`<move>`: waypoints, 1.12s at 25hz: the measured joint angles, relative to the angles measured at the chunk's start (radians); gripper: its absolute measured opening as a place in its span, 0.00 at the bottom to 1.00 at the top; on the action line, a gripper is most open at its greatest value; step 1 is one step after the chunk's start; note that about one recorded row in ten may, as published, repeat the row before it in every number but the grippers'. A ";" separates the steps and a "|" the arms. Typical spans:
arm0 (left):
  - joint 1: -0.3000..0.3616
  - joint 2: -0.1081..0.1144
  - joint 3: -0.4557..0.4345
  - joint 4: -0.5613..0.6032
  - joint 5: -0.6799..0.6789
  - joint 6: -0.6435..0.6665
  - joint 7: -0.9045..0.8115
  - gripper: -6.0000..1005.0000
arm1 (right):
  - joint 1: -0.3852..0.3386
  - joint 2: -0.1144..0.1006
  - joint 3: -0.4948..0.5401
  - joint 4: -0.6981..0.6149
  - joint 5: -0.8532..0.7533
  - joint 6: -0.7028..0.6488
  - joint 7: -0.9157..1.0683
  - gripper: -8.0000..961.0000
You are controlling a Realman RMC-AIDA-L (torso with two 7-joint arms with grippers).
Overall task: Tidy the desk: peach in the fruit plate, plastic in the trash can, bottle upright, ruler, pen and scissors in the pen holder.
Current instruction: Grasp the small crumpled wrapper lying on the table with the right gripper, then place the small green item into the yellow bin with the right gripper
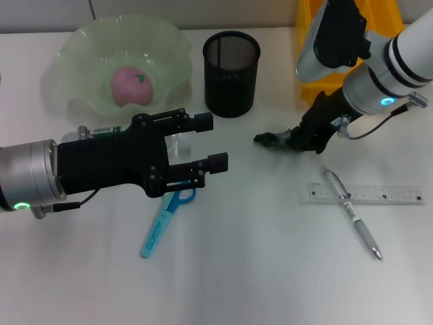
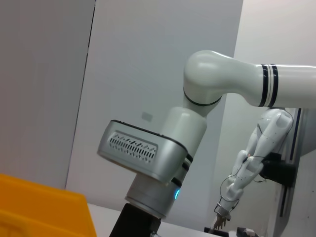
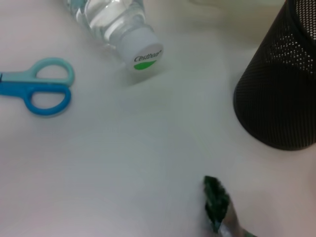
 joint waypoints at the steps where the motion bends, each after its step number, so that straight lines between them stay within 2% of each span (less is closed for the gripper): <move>1: 0.000 0.000 0.000 0.000 0.000 -0.001 0.000 0.71 | -0.005 0.000 0.000 -0.010 0.001 -0.003 0.000 0.19; 5: -0.002 -0.001 0.000 0.000 0.000 -0.010 0.000 0.71 | -0.055 0.002 -0.024 -0.100 0.026 -0.027 0.000 0.10; 7: -0.003 -0.001 0.000 0.000 0.000 -0.011 0.000 0.71 | -0.125 -0.001 -0.050 -0.223 0.091 -0.071 0.005 0.08; 8: -0.003 -0.001 0.000 0.000 0.000 -0.011 0.000 0.71 | -0.125 -0.001 -0.050 -0.223 0.091 -0.071 0.005 0.07; 10: -0.003 -0.001 -0.002 0.000 -0.002 -0.011 0.000 0.71 | -0.205 -0.001 -0.049 -0.360 0.134 -0.134 0.009 0.05; 11: -0.003 -0.001 -0.003 0.000 -0.003 -0.011 0.000 0.71 | -0.205 -0.001 -0.049 -0.360 0.134 -0.134 0.009 0.04; 12: -0.002 -0.002 -0.003 0.000 -0.005 -0.010 0.000 0.71 | -0.267 -0.001 -0.046 -0.453 0.171 -0.181 0.011 0.03; 13: -0.002 -0.002 -0.003 0.000 -0.005 -0.010 0.000 0.71 | -0.267 -0.001 -0.046 -0.453 0.171 -0.181 0.011 0.03; 16: -0.001 -0.001 -0.004 0.000 -0.006 -0.010 0.000 0.71 | -0.370 -0.001 -0.040 -0.587 0.257 -0.220 0.011 0.01; 17: -0.001 -0.002 -0.004 0.000 -0.006 -0.012 0.002 0.71 | -0.452 0.000 -0.040 -0.675 0.344 -0.199 0.006 0.01; 18: -0.001 -0.002 -0.004 0.000 -0.006 -0.012 0.002 0.71 | -0.452 0.000 -0.040 -0.675 0.344 -0.199 0.006 0.01; 21: -0.001 -0.003 -0.004 0.000 -0.006 -0.012 0.009 0.71 | -0.558 -0.002 -0.031 -0.743 0.514 -0.157 -0.048 0.02; 22: -0.002 -0.003 -0.006 0.001 -0.007 -0.011 0.009 0.71 | -0.611 -0.002 0.003 -0.750 0.633 -0.142 -0.105 0.02; 24: -0.002 -0.002 -0.008 0.003 -0.007 -0.010 0.009 0.71 | -0.628 -0.001 0.025 -0.745 0.678 -0.135 -0.125 0.03; 26: -0.002 -0.001 -0.018 0.005 -0.009 -0.006 0.009 0.71 | -0.645 -0.001 0.069 -0.702 0.758 -0.107 -0.144 0.04; 27: -0.002 -0.001 -0.027 0.003 -0.010 -0.005 0.011 0.71 | -0.646 -0.002 0.103 -0.630 0.830 -0.054 -0.162 0.04; 28: -0.002 -0.001 -0.027 0.003 -0.010 -0.005 0.011 0.71 | -0.646 -0.002 0.103 -0.630 0.830 -0.054 -0.162 0.04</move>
